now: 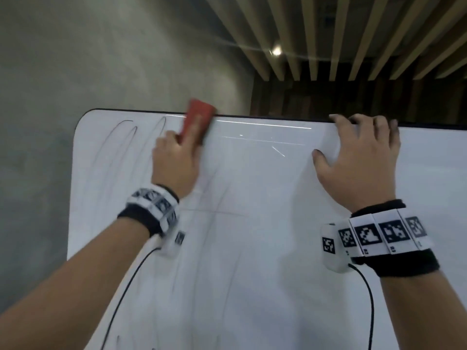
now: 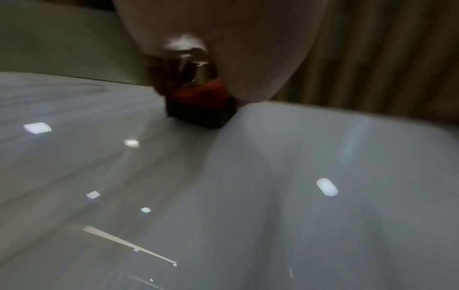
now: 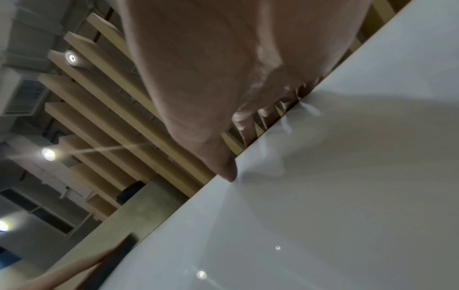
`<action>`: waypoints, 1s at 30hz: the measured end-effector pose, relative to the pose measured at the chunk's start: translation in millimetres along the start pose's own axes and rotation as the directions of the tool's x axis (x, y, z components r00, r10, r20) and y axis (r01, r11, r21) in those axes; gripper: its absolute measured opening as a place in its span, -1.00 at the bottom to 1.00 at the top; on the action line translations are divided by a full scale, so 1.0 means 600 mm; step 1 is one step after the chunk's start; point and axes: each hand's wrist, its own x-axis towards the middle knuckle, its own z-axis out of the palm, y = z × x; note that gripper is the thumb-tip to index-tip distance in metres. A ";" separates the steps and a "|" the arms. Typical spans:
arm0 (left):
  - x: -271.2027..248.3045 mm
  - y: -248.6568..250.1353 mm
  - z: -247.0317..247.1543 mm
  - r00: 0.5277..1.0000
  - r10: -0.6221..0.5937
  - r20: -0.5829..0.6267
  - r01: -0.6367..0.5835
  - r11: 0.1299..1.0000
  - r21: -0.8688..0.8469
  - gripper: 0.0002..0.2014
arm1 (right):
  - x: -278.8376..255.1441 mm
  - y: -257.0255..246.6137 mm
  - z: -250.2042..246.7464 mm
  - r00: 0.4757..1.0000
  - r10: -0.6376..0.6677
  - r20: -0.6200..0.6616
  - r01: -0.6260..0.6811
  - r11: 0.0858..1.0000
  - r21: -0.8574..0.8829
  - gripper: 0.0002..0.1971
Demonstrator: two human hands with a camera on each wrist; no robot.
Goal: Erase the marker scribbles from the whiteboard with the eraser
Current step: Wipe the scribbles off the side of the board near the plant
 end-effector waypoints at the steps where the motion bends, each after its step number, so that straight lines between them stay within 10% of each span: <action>1: 0.021 -0.021 -0.001 0.976 -0.211 0.047 0.212 0.977 -0.003 -0.40 | 0.000 -0.005 -0.002 1.000 0.015 -0.003 -0.015 1.000 -0.005 -0.32; 4: 0.014 -0.023 0.005 0.940 -0.335 0.066 0.335 0.942 0.007 -0.38 | -0.002 -0.023 -0.006 0.998 0.066 -0.001 -0.066 0.998 -0.017 -0.28; 7: -0.099 0.045 0.014 0.997 0.078 0.000 -0.078 0.995 -0.067 -0.33 | -0.006 -0.054 -0.004 0.991 0.132 0.022 -0.131 0.989 -0.067 -0.23; 12: -0.245 0.041 0.015 0.787 0.596 0.158 -0.599 0.800 -0.034 -0.12 | 0.001 -0.116 0.016 0.983 0.085 0.164 -0.050 0.977 -0.208 -0.16; 14: -0.203 0.007 0.019 0.795 0.596 0.113 -0.599 0.801 -0.007 -0.18 | 0.006 -0.125 0.023 0.982 0.056 0.179 -0.016 0.975 -0.220 -0.20; 18: -0.081 -0.041 0.013 0.982 0.190 0.002 -0.190 0.982 -0.012 -0.41 | 0.002 -0.124 0.033 0.992 0.048 0.120 -0.021 0.976 -0.217 -0.26; 22: -0.022 -0.031 0.015 0.983 -0.180 0.030 0.180 0.984 0.006 -0.38 | -0.005 -0.121 0.041 0.997 0.031 0.065 -0.018 0.981 -0.191 -0.27; 30: -0.113 -0.027 0.012 0.913 0.407 0.036 -0.408 0.912 0.037 -0.28 | 0.006 -0.159 0.043 0.969 0.181 0.168 -0.139 0.962 -0.237 -0.21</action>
